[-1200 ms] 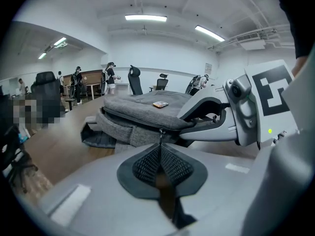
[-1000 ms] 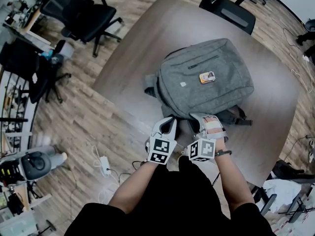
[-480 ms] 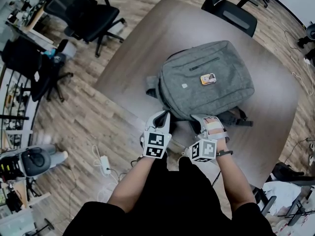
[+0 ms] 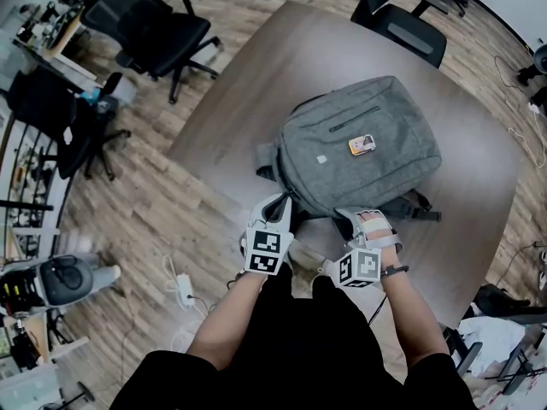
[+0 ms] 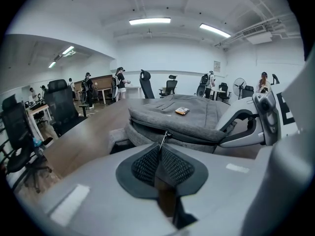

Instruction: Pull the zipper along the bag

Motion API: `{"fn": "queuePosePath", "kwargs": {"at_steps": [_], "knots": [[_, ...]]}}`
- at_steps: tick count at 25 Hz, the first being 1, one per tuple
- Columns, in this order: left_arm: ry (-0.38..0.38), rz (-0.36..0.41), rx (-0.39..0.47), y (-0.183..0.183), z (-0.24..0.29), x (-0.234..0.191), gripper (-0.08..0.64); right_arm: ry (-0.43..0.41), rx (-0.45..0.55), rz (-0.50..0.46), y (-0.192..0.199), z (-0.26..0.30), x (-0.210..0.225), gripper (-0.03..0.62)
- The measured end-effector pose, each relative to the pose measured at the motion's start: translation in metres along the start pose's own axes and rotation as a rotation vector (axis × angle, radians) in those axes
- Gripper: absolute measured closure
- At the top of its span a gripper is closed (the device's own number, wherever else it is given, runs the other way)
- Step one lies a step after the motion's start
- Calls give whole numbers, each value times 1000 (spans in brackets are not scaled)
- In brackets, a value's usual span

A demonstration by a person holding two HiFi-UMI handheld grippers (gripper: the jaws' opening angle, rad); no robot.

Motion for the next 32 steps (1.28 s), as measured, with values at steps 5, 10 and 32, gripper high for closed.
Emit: {"fn": "queuePosePath", "kwargs": {"at_steps": [5, 10, 32], "knots": [[12, 0, -1, 2, -3, -5, 523, -15, 9, -23, 7, -8, -6, 525], [23, 22, -6, 5, -3, -9, 522, -46, 40, -72, 26, -20, -15, 525], [161, 164, -22, 0, -2, 22, 534, -181, 171, -197, 80, -68, -8, 421]]}}
Point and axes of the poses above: the fingertips, and each gripper's own axes: z forward along the fingers, x to its right, y out of its underside, the point moved 10 cm from there along -z, backward along the fingers, and after that the axes turned 6 degrees about -x, right-handed, at the moved point
